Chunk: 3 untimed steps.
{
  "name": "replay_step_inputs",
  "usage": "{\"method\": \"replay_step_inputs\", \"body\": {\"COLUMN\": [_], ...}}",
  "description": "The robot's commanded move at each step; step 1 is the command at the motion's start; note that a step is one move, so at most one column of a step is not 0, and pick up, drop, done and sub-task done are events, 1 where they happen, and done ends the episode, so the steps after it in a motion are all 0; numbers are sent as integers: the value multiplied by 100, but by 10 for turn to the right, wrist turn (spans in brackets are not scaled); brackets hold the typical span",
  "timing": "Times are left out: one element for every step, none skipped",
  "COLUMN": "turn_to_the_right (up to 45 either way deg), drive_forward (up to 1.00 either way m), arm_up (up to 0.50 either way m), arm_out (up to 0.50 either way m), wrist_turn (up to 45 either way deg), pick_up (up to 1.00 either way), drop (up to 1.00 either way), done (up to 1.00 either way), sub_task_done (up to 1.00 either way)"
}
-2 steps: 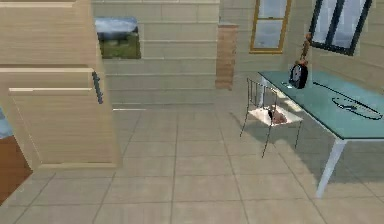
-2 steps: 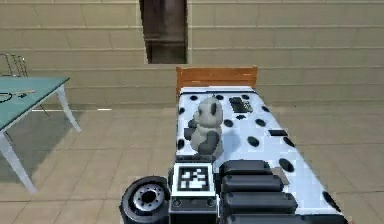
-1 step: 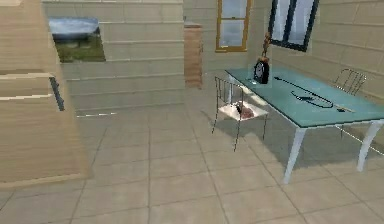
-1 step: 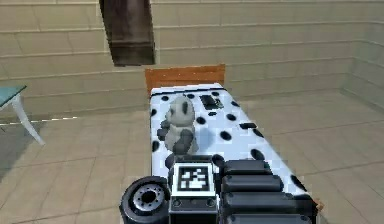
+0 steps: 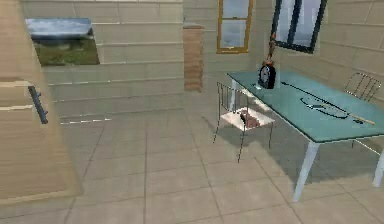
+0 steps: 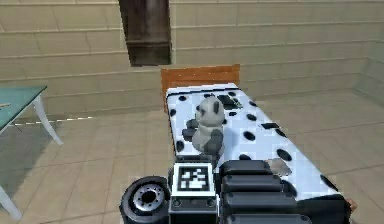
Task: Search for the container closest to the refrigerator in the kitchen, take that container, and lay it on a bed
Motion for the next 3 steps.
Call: {"method": "replay_step_inputs", "body": {"turn_to_the_right": [300,0,450], "drive_forward": [0,40,0], "arm_up": [0,0,0], "arm_out": [0,0,0], "wrist_turn": [0,0,0], "pick_up": [0,0,0], "drop": [0,0,0], "done": [0,0,0], "sub_task_done": [0,0,0]}}
